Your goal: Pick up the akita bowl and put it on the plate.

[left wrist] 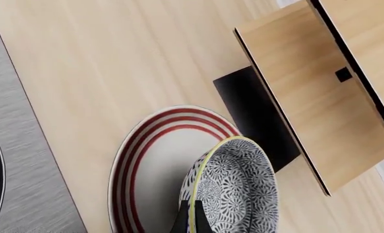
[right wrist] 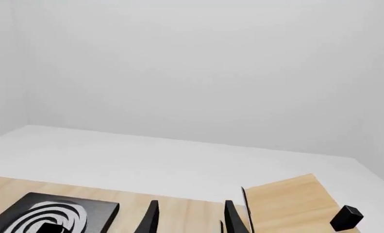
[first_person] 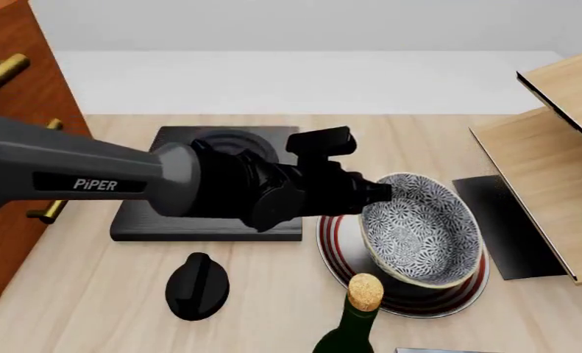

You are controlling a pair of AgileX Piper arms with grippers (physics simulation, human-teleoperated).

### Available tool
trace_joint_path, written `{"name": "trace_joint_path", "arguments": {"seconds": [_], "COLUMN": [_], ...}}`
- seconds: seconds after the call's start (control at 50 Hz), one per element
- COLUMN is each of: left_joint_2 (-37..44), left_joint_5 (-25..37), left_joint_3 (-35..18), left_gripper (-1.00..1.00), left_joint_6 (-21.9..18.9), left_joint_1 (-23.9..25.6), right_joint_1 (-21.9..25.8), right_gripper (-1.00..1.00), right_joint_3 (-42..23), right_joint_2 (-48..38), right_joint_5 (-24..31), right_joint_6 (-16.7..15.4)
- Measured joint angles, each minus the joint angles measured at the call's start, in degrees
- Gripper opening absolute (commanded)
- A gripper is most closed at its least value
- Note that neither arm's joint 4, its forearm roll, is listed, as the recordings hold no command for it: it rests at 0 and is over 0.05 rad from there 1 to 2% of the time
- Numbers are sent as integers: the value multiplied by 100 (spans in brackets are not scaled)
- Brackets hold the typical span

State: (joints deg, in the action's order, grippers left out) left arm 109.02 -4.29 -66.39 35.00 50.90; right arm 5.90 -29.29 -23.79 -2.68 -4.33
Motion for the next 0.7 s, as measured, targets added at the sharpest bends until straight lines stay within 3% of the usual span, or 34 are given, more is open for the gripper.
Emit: {"name": "trace_joint_path", "arguments": {"seconds": [0.24,0.26,0.7], "left_joint_2": [-5,-4,-158], "left_joint_5": [-2,-2,179], "left_joint_3": [28,29,29], "left_gripper": [-100,100,100], "left_joint_6": [33,34,17], "left_joint_1": [-13,-14,-9], "right_joint_1": [1,0,18], "right_gripper": [100,100,100], "right_joint_3": [-9,-10,-49], "right_joint_2": [25,30,173], "right_joint_5": [22,26,158], "right_joint_6": [5,6,13]}}
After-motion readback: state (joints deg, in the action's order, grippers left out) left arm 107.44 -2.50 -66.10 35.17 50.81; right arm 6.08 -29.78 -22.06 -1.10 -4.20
